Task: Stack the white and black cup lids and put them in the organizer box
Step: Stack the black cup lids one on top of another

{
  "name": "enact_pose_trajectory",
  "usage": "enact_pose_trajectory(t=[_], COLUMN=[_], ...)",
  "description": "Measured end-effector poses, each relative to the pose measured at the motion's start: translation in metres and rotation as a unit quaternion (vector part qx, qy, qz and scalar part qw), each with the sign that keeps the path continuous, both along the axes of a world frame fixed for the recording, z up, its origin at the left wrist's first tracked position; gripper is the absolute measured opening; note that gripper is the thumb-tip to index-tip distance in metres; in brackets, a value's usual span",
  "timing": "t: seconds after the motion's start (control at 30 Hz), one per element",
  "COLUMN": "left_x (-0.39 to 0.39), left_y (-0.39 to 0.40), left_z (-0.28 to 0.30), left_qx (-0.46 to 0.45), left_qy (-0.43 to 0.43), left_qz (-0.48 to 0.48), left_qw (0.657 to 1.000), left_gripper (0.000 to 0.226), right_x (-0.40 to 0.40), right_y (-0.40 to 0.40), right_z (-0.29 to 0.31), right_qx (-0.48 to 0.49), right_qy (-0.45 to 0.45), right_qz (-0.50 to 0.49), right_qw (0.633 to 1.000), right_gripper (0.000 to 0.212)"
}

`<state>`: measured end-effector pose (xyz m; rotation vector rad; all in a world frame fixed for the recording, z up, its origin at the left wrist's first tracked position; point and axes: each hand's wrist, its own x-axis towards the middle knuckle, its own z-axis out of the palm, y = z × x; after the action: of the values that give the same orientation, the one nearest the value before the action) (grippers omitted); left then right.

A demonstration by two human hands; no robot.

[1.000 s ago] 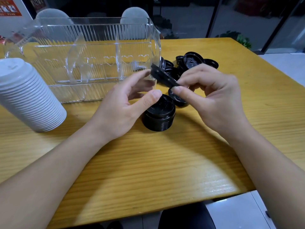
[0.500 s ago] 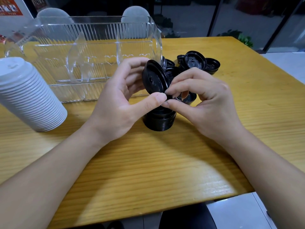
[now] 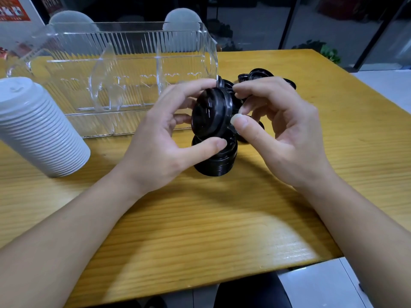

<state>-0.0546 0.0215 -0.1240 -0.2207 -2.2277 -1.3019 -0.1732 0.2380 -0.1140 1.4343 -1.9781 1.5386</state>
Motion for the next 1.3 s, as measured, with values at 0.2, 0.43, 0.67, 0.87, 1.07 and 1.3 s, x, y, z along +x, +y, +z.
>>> enact_pose_trajectory(t=[0.2, 0.43, 0.67, 0.87, 1.07, 1.3], left_x=[-0.001, -0.001, -0.002, -0.002, -0.001, -0.002], left_y=[-0.001, -0.003, -0.007, -0.008, -0.005, -0.005], left_z=[-0.004, -0.004, -0.005, -0.007, -0.008, -0.011], left_qx=[-0.032, -0.03, -0.03, -0.04, -0.049, -0.033], left_qy=[-0.017, -0.012, -0.031, -0.139, -0.191, -0.192], left_qz=[0.01, 0.02, 0.01, -0.024, -0.027, -0.037], left_qw=[0.999, 0.999, 0.999, 0.989, 0.98, 0.98], left_gripper=[0.092, 0.107, 0.118, 0.141, 0.14, 0.138], right_x=[0.002, -0.001, -0.006, -0.009, -0.004, -0.003], right_y=[0.001, 0.001, 0.0, 0.003, 0.003, -0.001], right_z=[0.001, -0.002, -0.003, -0.002, -0.003, -0.008], right_qx=[0.038, 0.057, 0.066, 0.085, 0.13, 0.187], right_qy=[-0.004, -0.022, -0.061, -0.076, -0.069, -0.017], right_qz=[0.025, 0.038, 0.034, -0.018, -0.001, 0.004], right_qw=[0.999, 0.997, 0.995, 0.993, 0.989, 0.982], right_gripper=[0.065, 0.073, 0.072, 0.055, 0.058, 0.053])
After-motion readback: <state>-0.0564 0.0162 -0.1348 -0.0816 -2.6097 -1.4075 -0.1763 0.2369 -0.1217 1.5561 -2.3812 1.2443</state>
